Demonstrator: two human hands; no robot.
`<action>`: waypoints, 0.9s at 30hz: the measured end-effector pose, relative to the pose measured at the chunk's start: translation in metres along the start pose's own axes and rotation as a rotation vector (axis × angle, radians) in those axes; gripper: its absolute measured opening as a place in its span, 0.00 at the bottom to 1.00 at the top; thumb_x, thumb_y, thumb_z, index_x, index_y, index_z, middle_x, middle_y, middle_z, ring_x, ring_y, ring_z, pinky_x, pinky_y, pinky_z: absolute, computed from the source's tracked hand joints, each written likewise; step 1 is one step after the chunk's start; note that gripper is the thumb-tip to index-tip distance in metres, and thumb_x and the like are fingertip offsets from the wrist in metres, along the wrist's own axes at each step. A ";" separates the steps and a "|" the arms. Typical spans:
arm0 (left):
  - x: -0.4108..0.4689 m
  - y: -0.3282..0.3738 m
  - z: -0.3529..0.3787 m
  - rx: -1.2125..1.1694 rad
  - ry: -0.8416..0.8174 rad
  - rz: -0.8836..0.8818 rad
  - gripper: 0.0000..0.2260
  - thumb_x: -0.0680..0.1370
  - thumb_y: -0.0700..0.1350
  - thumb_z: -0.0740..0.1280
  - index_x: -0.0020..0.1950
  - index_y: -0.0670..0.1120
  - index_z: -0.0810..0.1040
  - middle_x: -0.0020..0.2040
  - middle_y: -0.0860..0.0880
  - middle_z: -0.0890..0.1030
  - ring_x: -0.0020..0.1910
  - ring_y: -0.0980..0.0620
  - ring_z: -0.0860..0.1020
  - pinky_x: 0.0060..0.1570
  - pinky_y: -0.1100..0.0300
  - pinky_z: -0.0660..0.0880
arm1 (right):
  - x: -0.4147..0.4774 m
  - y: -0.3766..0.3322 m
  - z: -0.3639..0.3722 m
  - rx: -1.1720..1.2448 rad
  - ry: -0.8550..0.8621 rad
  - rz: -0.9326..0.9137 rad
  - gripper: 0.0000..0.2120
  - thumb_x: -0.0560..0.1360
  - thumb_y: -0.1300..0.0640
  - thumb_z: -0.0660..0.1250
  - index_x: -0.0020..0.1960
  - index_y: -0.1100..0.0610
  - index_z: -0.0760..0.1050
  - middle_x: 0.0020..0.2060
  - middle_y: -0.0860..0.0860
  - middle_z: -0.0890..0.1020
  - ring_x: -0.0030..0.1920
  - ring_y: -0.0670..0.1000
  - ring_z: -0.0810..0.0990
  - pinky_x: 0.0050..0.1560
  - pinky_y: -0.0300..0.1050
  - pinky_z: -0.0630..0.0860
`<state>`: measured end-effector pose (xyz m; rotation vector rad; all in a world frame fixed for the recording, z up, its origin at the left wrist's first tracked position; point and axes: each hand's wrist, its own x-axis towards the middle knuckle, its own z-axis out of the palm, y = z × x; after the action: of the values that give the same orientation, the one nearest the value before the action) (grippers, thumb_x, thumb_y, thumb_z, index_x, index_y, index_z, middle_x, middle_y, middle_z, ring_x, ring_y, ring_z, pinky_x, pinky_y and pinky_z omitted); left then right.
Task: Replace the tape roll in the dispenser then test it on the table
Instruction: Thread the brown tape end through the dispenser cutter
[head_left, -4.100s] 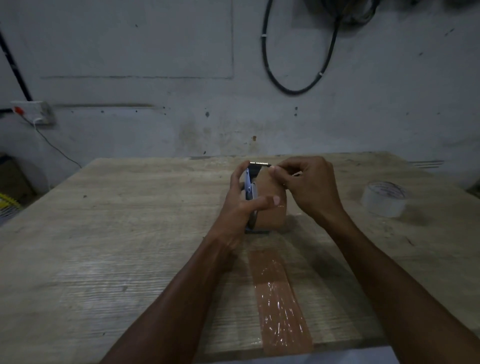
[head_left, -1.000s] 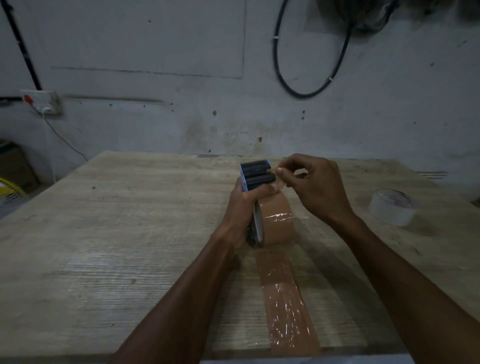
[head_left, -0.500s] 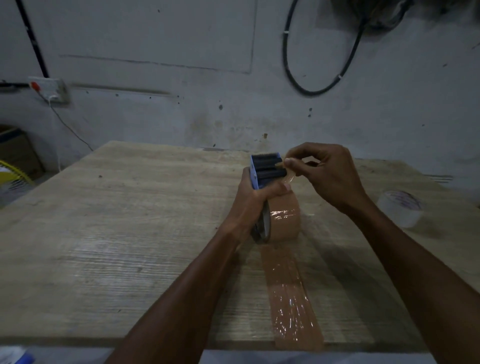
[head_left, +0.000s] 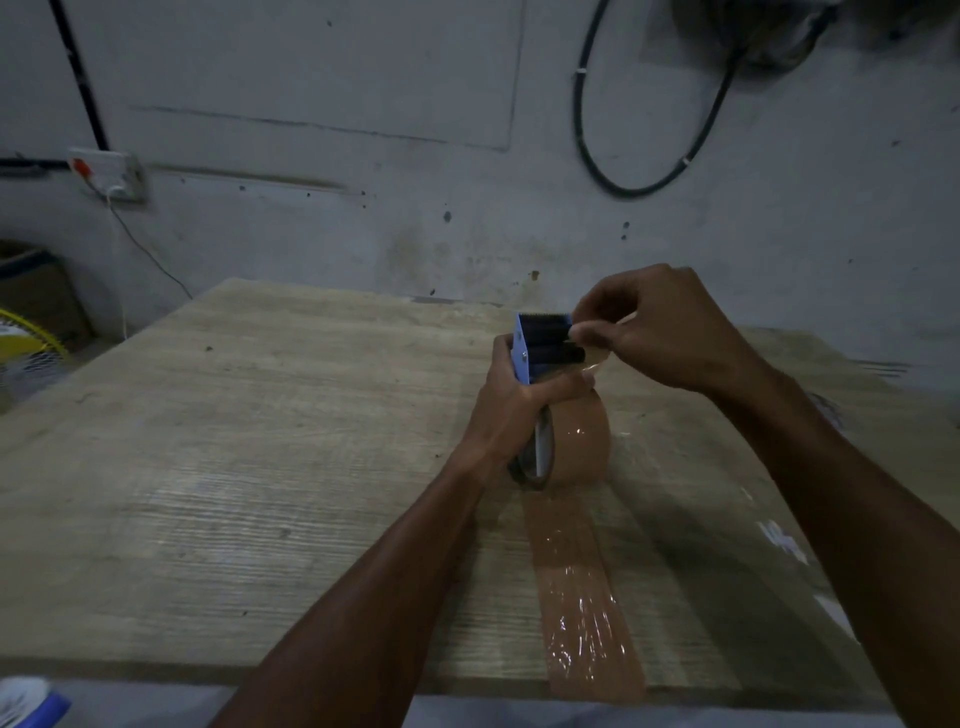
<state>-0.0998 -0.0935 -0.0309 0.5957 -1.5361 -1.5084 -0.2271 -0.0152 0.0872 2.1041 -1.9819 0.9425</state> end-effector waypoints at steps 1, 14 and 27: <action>0.001 -0.001 0.000 0.003 0.001 -0.002 0.39 0.63 0.54 0.77 0.70 0.50 0.65 0.62 0.43 0.78 0.56 0.43 0.82 0.57 0.41 0.80 | 0.000 -0.001 0.000 -0.045 -0.017 -0.018 0.09 0.71 0.54 0.76 0.49 0.55 0.83 0.40 0.48 0.84 0.41 0.41 0.81 0.45 0.36 0.77; 0.003 -0.001 0.001 0.015 0.034 -0.013 0.42 0.61 0.61 0.76 0.71 0.51 0.66 0.62 0.44 0.78 0.57 0.42 0.81 0.59 0.38 0.78 | 0.014 0.000 0.008 -0.325 -0.105 -0.233 0.06 0.74 0.62 0.72 0.49 0.56 0.85 0.39 0.55 0.86 0.36 0.50 0.82 0.41 0.50 0.81; -0.002 0.006 0.003 -0.023 -0.002 0.009 0.38 0.59 0.56 0.75 0.68 0.48 0.71 0.59 0.44 0.81 0.54 0.46 0.82 0.51 0.54 0.80 | 0.000 -0.001 0.028 -0.375 0.058 -0.310 0.10 0.65 0.71 0.70 0.40 0.61 0.72 0.37 0.58 0.78 0.37 0.54 0.72 0.34 0.52 0.74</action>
<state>-0.0995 -0.0893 -0.0255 0.5733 -1.5187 -1.5186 -0.2158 -0.0285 0.0650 2.0544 -1.5887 0.5231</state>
